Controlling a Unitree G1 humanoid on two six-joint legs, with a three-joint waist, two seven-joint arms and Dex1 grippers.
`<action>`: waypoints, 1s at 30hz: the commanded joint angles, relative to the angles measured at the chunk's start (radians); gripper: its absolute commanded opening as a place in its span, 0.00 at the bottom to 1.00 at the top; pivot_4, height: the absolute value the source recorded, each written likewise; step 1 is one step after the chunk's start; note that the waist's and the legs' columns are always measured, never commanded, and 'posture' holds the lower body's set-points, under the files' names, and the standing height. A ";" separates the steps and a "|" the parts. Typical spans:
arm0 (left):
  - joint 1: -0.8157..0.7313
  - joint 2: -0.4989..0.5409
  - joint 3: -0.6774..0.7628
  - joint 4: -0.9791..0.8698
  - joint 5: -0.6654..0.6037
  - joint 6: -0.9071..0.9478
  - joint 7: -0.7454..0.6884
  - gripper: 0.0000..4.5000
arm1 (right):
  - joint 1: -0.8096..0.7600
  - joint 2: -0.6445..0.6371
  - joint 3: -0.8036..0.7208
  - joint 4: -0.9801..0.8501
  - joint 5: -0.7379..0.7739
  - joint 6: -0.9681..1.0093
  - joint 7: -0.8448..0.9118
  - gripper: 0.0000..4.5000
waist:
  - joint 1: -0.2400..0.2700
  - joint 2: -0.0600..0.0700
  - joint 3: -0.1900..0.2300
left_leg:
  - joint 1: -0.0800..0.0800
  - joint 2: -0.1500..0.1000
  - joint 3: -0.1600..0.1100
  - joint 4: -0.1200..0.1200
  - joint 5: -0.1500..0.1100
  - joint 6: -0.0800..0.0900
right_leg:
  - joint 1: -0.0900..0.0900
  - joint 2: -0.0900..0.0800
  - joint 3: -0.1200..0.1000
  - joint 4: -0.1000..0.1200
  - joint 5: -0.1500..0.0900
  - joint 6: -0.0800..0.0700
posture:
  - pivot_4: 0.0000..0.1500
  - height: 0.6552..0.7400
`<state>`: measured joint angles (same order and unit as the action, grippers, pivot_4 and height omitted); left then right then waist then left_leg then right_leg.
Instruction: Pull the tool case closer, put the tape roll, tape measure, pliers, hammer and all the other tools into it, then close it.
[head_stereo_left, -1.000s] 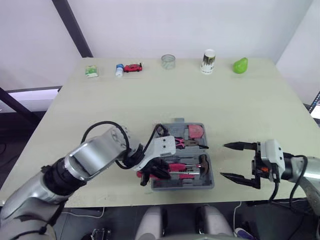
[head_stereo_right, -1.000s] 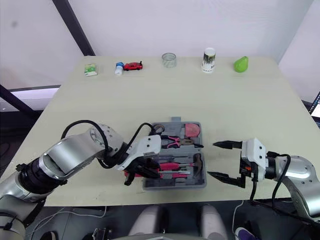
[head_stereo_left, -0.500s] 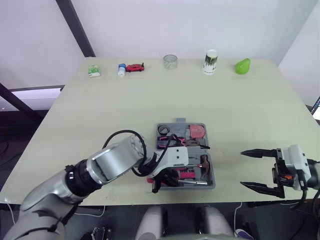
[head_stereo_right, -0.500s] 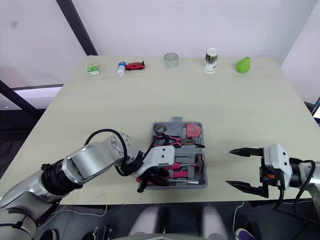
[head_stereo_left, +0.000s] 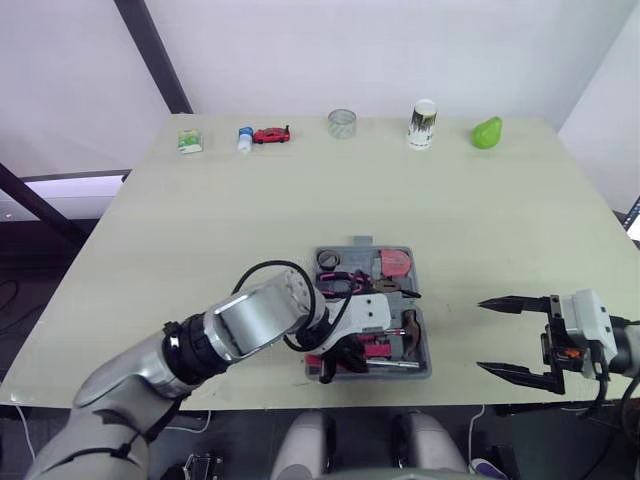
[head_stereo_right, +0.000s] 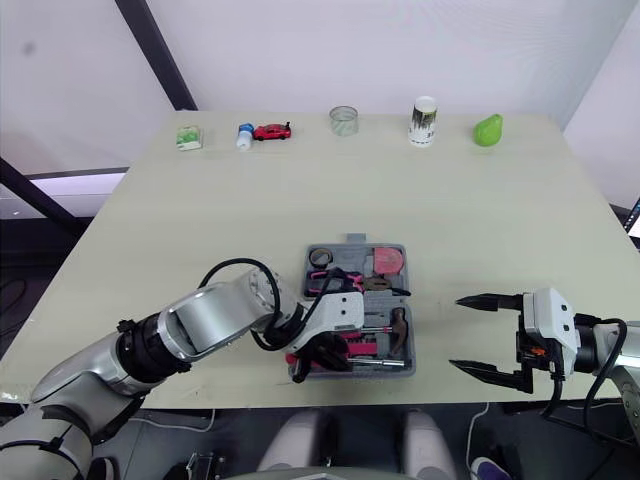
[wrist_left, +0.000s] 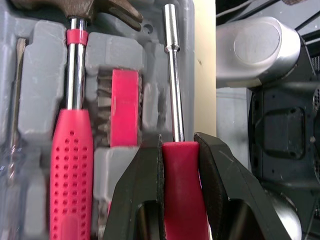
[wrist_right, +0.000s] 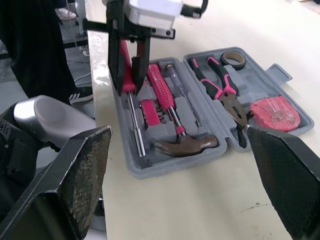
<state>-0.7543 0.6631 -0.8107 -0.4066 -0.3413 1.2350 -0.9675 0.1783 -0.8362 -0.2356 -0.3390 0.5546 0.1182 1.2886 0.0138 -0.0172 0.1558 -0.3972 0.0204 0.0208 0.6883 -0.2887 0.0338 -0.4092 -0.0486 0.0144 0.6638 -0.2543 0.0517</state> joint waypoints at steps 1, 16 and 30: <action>-0.008 -0.022 -0.018 0.016 0.002 0.004 0.007 0.12 | -0.002 0.008 -0.003 -0.042 0.008 -0.009 -0.015 1.00 | 0.000 0.000 0.000 | 0.000 0.000 0.000 0.000 0.000 0.000 | 0.000 0.000 0.000 0.000 0.000 0.000 | 1.00 1.00; 0.002 -0.041 -0.022 0.025 0.013 0.002 0.040 0.12 | 0.017 0.013 -0.005 -0.060 0.000 -0.012 -0.037 1.00 | 0.001 0.000 0.000 | 0.000 0.000 0.000 0.000 0.000 0.000 | 0.000 0.000 0.000 0.000 0.000 0.000 | 1.00 1.00; -0.005 -0.036 -0.019 0.042 0.020 -0.046 0.030 0.38 | 0.001 0.029 0.020 -0.044 -0.018 -0.029 -0.043 1.00 | 0.000 0.000 0.000 | 0.000 0.000 0.000 0.000 0.000 0.000 | 0.000 0.000 0.000 0.000 0.000 0.000 | 1.00 1.00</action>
<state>-0.7507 0.6273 -0.8338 -0.3490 -0.3268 1.2086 -0.9320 0.1868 -0.8108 -0.2081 -0.3736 0.5330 0.1056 1.2504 0.0141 -0.0170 0.1557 -0.3971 0.0203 0.0206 0.6888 -0.2886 0.0337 -0.4090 -0.0489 0.0142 0.6640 -0.2543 0.0517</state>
